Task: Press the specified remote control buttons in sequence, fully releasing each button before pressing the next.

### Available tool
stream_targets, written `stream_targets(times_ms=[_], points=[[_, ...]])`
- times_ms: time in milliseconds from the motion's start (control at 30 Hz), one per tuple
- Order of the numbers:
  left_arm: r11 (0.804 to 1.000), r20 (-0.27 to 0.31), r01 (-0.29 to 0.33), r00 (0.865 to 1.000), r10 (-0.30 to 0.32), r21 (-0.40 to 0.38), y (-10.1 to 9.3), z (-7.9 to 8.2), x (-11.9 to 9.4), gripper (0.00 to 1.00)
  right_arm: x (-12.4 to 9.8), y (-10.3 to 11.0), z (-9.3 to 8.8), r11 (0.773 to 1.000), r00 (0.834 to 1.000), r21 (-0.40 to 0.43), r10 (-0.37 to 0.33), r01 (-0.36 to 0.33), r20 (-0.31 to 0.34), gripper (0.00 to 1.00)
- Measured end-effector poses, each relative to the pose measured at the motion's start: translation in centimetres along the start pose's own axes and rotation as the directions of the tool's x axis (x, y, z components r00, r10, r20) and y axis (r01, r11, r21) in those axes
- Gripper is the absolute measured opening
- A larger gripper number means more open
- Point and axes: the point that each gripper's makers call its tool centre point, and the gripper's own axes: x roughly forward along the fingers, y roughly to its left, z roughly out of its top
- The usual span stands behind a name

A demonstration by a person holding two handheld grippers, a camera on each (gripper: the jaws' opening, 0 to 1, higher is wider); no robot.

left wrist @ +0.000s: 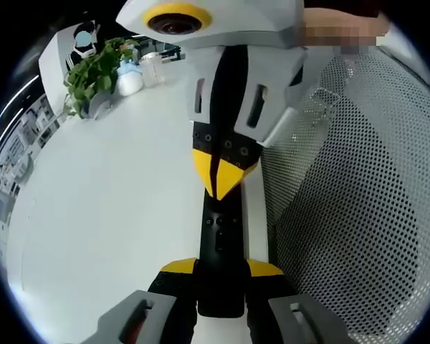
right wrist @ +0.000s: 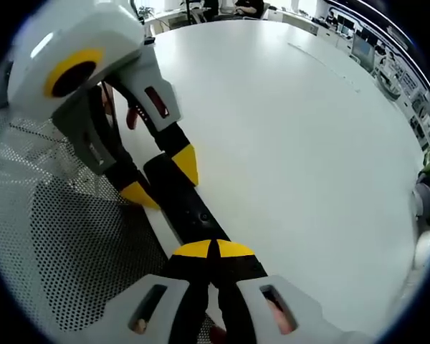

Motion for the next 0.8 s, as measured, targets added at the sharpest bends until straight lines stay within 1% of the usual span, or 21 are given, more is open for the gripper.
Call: stream_targets(times_ms=[167, 333, 400, 667, 733, 800], points=[[1.0, 0.001, 0.0, 1.0, 0.0, -0.003, 0.0, 0.02, 0.01, 0.24, 0.02, 0.16, -0.01, 0.997, 1.0, -0.078, -0.011, 0.011, 0.005, 0.0], [1.0, 0.001, -0.003, 1.0, 0.003, 0.0, -0.03, 0.03, 0.01, 0.24, 0.04, 0.09, 0.03, 0.996, 1.0, -0.088, -0.012, 0.012, 0.005, 0.0], [1.0, 0.0, -0.003, 1.0, 0.003, 0.001, -0.05, 0.04, 0.01, 0.24, 0.01, 0.08, 0.01, 0.997, 1.0, -0.075, -0.008, 0.009, 0.01, 0.0], [1.0, 0.0, -0.003, 1.0, 0.003, 0.002, -0.04, 0.06, 0.0, 0.24, 0.02, 0.09, 0.02, 0.997, 1.0, -0.076, -0.004, 0.005, 0.013, 0.0], [1.0, 0.0, -0.003, 1.0, 0.003, 0.003, -0.04, 0.06, 0.01, 0.24, 0.0, 0.15, 0.04, 0.996, 1.0, -0.085, -0.008, 0.009, 0.01, 0.0], [1.0, 0.0, -0.004, 1.0, 0.004, 0.003, -0.03, 0.06, 0.01, 0.24, 0.07, 0.19, 0.04, 0.994, 1.0, -0.112, -0.016, 0.016, 0.003, 0.0]])
